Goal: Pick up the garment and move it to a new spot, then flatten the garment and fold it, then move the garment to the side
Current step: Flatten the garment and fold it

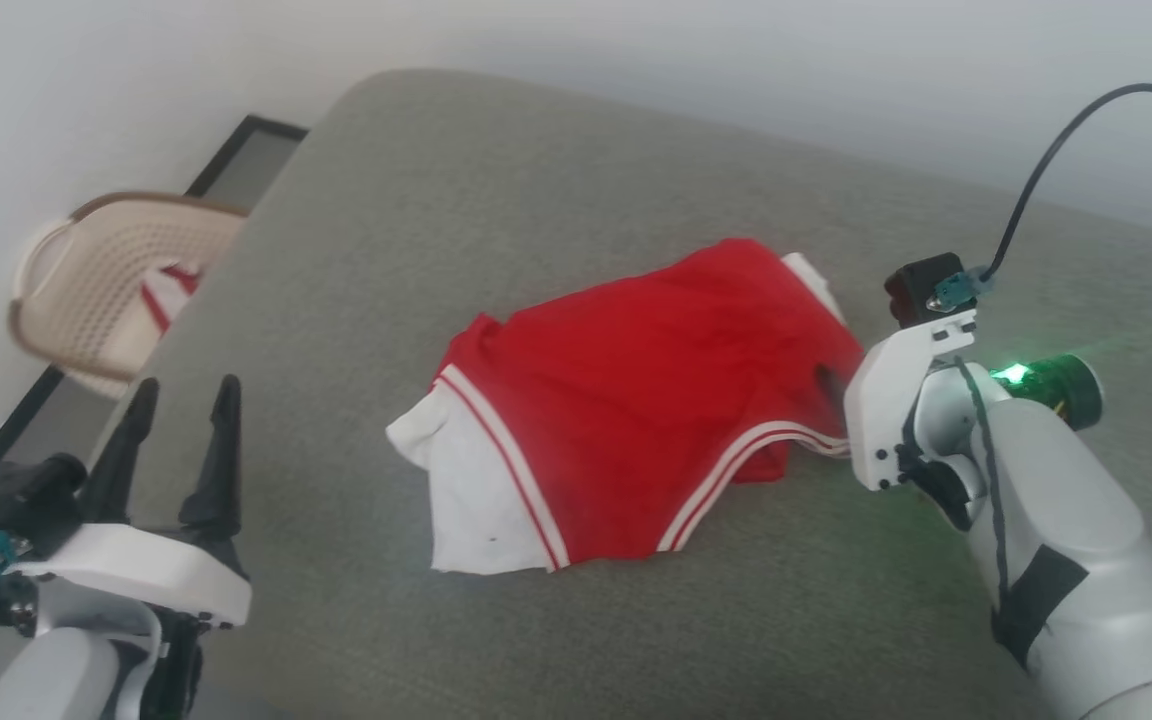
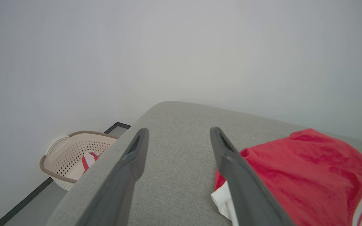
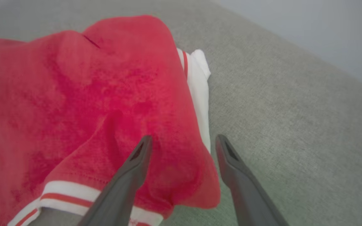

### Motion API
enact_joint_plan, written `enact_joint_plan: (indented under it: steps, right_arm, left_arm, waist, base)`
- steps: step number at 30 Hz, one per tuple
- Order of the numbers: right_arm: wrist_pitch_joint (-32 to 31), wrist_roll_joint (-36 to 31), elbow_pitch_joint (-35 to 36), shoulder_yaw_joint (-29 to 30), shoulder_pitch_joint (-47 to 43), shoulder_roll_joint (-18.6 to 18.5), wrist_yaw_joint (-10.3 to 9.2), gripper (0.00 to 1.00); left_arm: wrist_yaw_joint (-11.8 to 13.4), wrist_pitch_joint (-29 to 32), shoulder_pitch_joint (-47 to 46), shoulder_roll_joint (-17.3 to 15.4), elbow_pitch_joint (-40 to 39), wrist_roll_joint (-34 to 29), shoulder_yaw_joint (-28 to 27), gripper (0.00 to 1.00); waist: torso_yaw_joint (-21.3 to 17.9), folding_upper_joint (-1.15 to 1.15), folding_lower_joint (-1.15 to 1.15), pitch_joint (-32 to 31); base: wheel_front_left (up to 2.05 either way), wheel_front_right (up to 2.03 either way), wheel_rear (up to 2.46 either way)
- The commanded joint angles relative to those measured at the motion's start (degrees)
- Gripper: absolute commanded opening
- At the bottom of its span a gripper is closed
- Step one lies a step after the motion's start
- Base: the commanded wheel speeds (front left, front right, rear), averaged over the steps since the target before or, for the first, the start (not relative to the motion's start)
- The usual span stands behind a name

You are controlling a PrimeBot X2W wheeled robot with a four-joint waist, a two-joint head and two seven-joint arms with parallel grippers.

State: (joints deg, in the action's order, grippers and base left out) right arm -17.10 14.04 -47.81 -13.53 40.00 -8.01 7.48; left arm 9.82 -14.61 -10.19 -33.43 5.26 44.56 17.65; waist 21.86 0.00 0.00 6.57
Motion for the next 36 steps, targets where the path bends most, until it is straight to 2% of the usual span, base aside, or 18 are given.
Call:
enact_joint_plan:
  steps: [1, 7, 8, 9, 16, 23, 30, 36]
  right_arm:
    - [-0.80, -0.53, -2.08, -0.15, 1.30, -0.54, 0.02, 1.00]
    - [-2.87, 0.06, -8.90, -0.06, 3.56, -0.26, 0.02, 1.00]
    - [-2.93, -0.31, -9.71, -0.97, 3.79, -0.21, 0.02, 0.45]
    - [-2.55, -0.70, -10.32, -1.94, 3.96, -0.41, 0.03, 0.00]
    - [-0.30, 1.95, -13.76, -3.88, 4.65, -1.18, 0.02, 0.00]
    - [-0.17, 5.09, -12.06, -7.90, 4.93, -2.70, 0.02, 0.00]
    - [-1.71, 9.53, -7.11, -10.38, 1.64, -6.26, 0.02, 0.00]
    - [-5.46, 13.08, 0.03, -10.48, -4.37, -9.96, 0.02, 0.00]
  left_arm:
    - [-0.77, -0.45, 0.03, 1.35, -0.05, -0.91, -0.52, 1.00]
    - [-2.71, -0.67, -0.75, 4.84, 0.51, -2.45, -2.74, 1.00]
    - [-3.14, -0.58, -0.68, 5.53, 0.61, -2.58, -3.38, 1.00]
    - [-3.47, -0.59, -0.64, 5.83, 0.81, -3.31, -3.76, 1.00]
    - [-5.88, -0.60, 0.79, 8.05, 1.49, -5.70, -7.62, 1.00]
    - [-7.15, -0.61, 3.50, 8.78, 1.47, -7.20, -11.50, 1.00]
    - [-7.27, -0.61, 7.24, 8.16, 0.61, -8.22, -15.02, 1.00]
    - [-6.96, -0.61, 10.94, 7.52, -0.68, -8.31, -17.44, 1.00]
  waist:
    - [2.04, 0.00, 0.00, 1.53]
    - [3.88, 0.00, 0.00, 2.57]
    - [4.06, 0.00, 0.00, 2.62]
    - [4.22, 0.00, 0.00, 2.65]
    - [3.03, 0.00, 0.00, 1.86]
    - [-0.50, 0.00, 0.00, -0.18]
    - [-5.29, 0.00, 0.00, -2.77]
    - [-9.62, 0.00, 0.00, -4.68]
  base:
    - [0.00, 0.00, 0.00]
    - [0.00, 0.00, 0.00]
    - [0.00, 0.00, 0.00]
    - [0.00, 0.00, 0.00]
    - [0.00, 0.00, 0.00]
    - [0.00, 0.00, 0.00]
    - [0.00, 0.00, 0.00]
    - [0.00, 0.00, 0.00]
